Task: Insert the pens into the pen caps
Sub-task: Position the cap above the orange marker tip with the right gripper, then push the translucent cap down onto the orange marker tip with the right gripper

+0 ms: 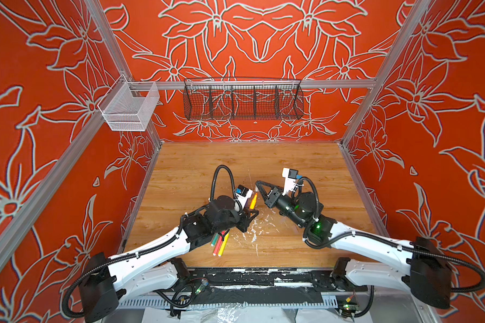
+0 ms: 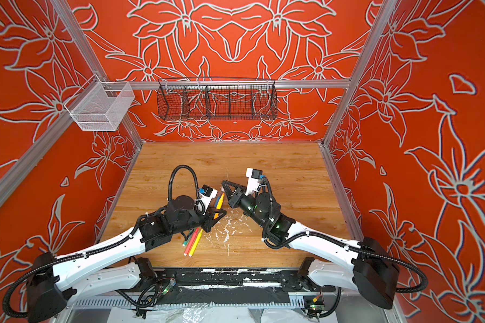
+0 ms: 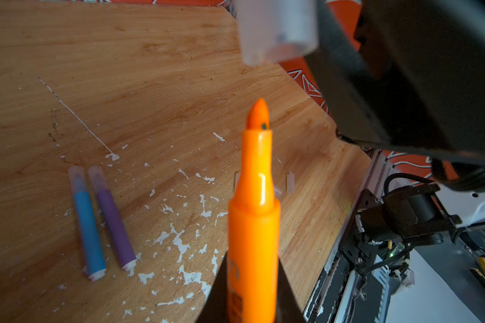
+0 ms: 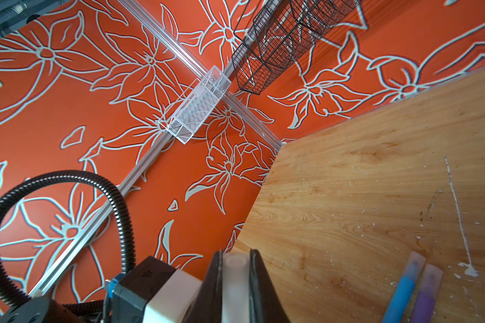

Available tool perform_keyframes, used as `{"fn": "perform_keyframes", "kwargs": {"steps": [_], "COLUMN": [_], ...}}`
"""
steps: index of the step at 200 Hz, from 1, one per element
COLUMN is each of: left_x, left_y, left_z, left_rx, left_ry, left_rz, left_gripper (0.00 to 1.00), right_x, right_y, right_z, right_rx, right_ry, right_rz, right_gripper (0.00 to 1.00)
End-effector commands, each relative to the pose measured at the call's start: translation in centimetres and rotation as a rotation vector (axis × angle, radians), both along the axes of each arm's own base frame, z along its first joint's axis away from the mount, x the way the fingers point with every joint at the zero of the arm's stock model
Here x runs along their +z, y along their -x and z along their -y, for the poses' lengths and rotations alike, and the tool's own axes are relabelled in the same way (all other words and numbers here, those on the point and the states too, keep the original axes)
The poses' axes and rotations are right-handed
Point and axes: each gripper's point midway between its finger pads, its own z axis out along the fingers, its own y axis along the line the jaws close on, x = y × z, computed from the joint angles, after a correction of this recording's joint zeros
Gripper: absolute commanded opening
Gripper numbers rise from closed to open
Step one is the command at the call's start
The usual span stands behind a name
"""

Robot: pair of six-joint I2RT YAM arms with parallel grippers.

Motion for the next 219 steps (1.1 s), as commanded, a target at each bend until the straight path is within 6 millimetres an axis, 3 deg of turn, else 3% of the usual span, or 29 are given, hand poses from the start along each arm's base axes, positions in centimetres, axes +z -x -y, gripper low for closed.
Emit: {"fn": "perform_keyframes", "kwargs": {"steps": [1, 107, 219], "left_x": [0.5, 0.7, 2.7], "left_y": [-0.3, -0.7, -1.9], "left_z": [-0.3, -0.6, 0.5], "left_rx": [0.011, 0.045, 0.029], "left_ry": [0.007, 0.014, 0.123], "left_rz": [0.026, 0.028, 0.021], "left_gripper": [0.00, 0.00, 0.00], "right_x": [0.6, -1.6, -1.0], "right_y": [-0.1, 0.6, 3.6], "right_z": [-0.2, -0.2, -0.8], "right_rx": [-0.005, 0.028, 0.097], "right_ry": [-0.021, -0.036, -0.075], "right_rz": [0.009, -0.023, 0.005], "right_gripper": [0.00, 0.00, 0.00]}}
